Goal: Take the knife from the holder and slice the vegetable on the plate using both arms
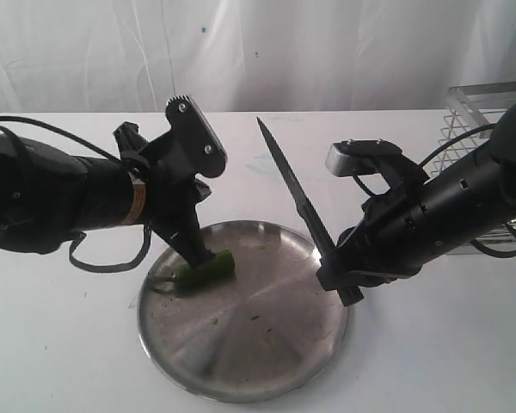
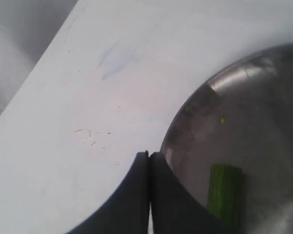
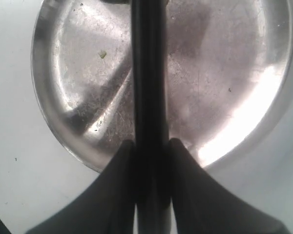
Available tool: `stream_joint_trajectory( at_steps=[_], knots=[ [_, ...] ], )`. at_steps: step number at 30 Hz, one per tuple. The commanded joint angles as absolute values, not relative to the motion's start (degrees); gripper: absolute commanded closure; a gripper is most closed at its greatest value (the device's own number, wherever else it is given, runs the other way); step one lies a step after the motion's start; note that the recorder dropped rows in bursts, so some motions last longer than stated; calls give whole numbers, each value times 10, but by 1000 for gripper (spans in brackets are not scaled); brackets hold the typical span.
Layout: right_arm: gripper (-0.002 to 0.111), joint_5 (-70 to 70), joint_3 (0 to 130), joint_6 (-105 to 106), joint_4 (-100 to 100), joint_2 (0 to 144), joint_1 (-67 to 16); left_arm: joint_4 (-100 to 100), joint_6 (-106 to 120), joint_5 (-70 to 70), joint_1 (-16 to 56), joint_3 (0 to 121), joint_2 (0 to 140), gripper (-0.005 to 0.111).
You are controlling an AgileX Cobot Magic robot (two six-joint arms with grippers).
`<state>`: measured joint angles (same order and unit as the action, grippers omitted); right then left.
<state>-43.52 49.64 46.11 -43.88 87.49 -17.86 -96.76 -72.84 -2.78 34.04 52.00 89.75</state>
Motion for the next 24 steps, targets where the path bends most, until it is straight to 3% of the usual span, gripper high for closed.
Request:
stream_joint_trajectory(
  at_steps=[1, 12, 15, 24],
  knots=[
    [108, -432, 493, 462, -443, 870, -180, -999, -752, -31, 345, 525, 891, 107],
    [108, -432, 493, 462, -443, 870, -180, -999, -180, -24, 345, 433, 885, 107],
    [108, -432, 493, 462, -443, 870, -180, -999, -162, -62, 372, 427, 863, 107],
    [108, -432, 493, 460, -452, 870, -180, -999, -339, -74, 563, 427, 746, 107]
  ],
)
